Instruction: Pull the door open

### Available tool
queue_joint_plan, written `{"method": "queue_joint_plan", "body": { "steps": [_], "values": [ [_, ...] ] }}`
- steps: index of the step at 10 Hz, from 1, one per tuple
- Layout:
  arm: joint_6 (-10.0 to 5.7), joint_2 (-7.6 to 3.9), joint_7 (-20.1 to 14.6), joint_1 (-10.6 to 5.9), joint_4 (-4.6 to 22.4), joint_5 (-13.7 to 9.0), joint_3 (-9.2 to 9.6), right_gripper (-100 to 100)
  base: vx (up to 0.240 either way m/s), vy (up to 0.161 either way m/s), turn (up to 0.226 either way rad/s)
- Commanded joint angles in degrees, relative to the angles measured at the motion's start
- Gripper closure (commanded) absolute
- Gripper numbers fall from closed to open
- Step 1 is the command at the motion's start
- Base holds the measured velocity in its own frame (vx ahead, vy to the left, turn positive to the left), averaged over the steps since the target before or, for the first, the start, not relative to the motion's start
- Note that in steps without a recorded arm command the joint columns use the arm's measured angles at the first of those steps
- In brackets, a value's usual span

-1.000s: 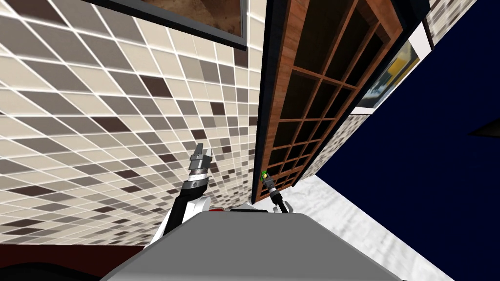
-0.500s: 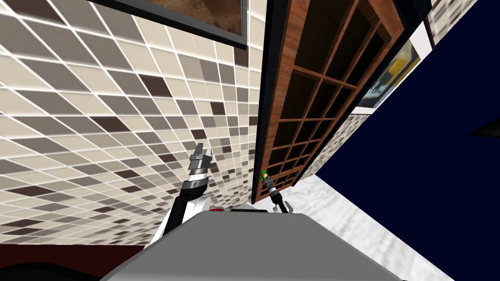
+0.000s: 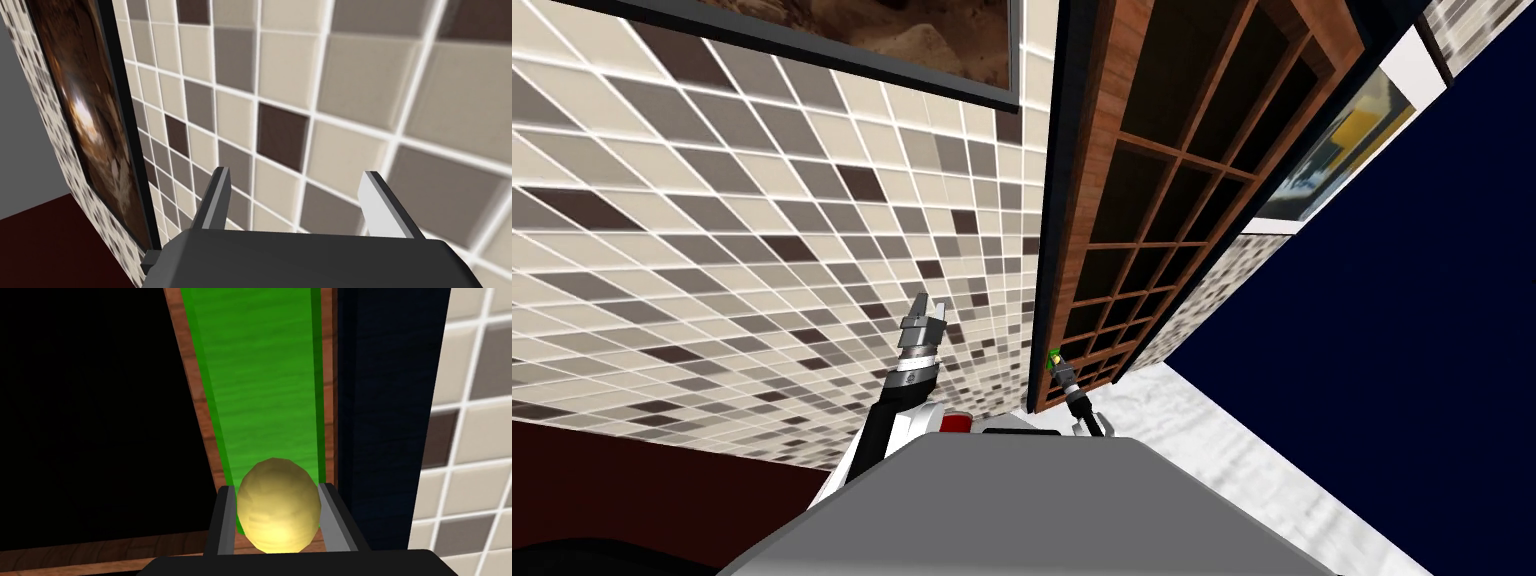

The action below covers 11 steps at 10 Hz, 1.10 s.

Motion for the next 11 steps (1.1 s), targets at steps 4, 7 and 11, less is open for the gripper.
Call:
{"method": "queue_joint_plan", "body": {
  "steps": [4,7,11],
  "values": [
    [0.00,-0.48,-6.4,0.28,0.2,-2.0,0.35,100,-0.068,-0.026,0.094],
    [0.02,-0.94,-11.2,0.49,0.2,-3.7,0.64,100,-0.057,-0.037,0.131],
    [0.03,-1.27,-15.3,0.64,0.1,-4.9,0.87,100,-0.035,-0.016,0.077]
  ]
}}
